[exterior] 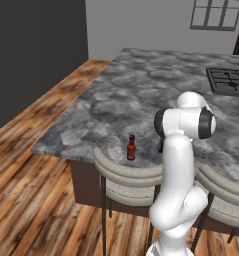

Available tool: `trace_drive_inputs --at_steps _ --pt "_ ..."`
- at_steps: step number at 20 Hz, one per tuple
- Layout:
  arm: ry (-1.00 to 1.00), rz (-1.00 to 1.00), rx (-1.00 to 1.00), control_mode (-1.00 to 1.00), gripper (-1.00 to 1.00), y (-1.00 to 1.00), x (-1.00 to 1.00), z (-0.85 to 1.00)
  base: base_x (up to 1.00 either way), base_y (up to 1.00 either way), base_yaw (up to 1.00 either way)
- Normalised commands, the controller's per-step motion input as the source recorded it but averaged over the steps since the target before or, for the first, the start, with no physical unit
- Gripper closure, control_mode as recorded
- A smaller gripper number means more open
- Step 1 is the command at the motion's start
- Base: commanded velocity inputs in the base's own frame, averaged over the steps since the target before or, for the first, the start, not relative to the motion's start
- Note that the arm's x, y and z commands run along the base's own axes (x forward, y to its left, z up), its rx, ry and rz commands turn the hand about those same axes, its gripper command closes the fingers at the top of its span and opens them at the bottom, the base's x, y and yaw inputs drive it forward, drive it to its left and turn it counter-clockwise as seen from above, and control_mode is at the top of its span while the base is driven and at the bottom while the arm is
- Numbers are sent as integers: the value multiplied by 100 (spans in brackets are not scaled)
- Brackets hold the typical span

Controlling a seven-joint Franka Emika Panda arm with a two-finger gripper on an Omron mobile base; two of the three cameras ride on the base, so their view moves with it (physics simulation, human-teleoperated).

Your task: The dining table condiment station is running low on condiment bottle. Refill the condiment station by opening the cabinet and taking the condiment bottle from the cabinet and placing it on the dining table.

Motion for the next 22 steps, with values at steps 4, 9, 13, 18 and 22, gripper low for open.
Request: trace_drive_inputs --at_steps 4,9,13,18,22 --pt "-12 14 5 -100 100 -5 22 -25 0 0 0" --pt "-5 5 3 -100 100 8 20 -4 0 0 0" --pt "2 -7 -8 -100 100 57 16 0 0 0 0" --pt "5 -5 -11 -100 100 37 17 -6 0 0 0" --pt "0 2 0 -100 100 -2 5 -24 0 0 0"
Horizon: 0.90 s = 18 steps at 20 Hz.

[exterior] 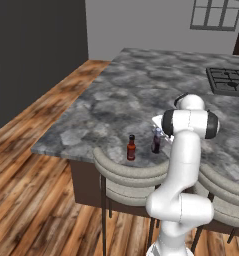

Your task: The dining table condiment station is running low on condiment bottle. Refill the condiment station by opening the cabinet and taking the condiment bottle from the cabinet and placing it on the dining table.

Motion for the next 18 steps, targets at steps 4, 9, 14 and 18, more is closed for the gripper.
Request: trace_drive_inputs --at_steps 4,9,14,18 --pt "0 9 0 -100 100 -15 0 -27 0 0 0" --pt "0 2 0 -100 -100 0 5 -25 0 0 0" --pt "0 0 0 -100 -100 0 17 -24 0 0 0" --pt "0 0 0 -100 -100 0 1 -4 0 0 0"
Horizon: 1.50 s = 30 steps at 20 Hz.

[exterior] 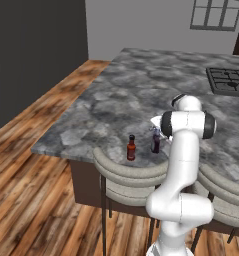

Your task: The dining table condiment station is running low on condiment bottle. Refill the condiment station by opening the cabinet and taking the condiment bottle from the cabinet and placing it on the dining table.

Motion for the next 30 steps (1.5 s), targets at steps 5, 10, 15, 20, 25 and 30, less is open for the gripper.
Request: trace_drive_inputs --at_steps 5,10,15,20,25,30 --pt "0 0 0 -100 -100 0 1 0 0 0 0" --pt "0 0 -1 -100 -100 0 0 44 0 0 0" --pt "-2 0 -8 -100 -100 0 -2 81 0 0 0" --pt "-13 -5 -7 -100 -100 0 -42 74 0 0 0" --pt "-25 -12 -7 -100 -100 2 -82 66 0 0 0" --pt "-29 -18 -8 -100 -100 7 -99 73 0 0 0"
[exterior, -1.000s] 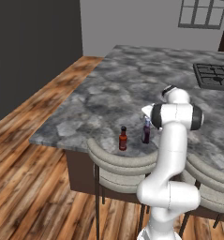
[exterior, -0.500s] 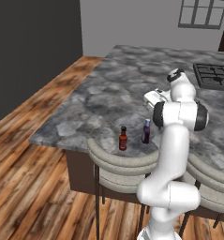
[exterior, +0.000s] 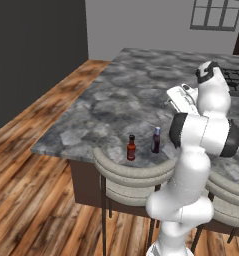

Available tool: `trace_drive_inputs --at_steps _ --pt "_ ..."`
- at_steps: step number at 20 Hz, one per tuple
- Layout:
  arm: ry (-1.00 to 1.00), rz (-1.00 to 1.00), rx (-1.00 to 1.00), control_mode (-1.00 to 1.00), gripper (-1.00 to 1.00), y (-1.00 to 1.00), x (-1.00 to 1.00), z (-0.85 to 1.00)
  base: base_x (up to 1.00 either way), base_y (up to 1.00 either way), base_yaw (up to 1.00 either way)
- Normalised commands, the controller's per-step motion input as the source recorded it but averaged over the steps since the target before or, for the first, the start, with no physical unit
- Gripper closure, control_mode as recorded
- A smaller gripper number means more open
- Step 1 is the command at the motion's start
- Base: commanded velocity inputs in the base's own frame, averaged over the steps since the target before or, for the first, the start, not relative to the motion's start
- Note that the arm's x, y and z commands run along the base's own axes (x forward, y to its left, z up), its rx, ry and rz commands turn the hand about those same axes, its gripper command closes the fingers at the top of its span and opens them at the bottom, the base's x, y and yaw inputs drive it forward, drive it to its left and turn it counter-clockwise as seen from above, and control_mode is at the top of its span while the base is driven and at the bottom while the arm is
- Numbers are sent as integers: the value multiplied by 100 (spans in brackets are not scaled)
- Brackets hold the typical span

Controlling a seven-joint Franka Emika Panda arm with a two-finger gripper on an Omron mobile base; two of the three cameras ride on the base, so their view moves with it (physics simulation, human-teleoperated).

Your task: The dining table condiment station is running low on condiment bottle. Refill the condiment station by opening the cabinet and taking the condiment bottle from the cabinet and placing it on the dining table.

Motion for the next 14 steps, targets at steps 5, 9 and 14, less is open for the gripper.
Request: trace_drive_inputs --at_steps 5,9,14 --pt "-24 -20 -5 -100 -100 6 -100 75 0 0 0" --pt "-20 -23 -4 -100 -100 13 -100 74 0 0 0" --pt "-16 -22 -2 -100 -100 11 -100 60 0 0 0"
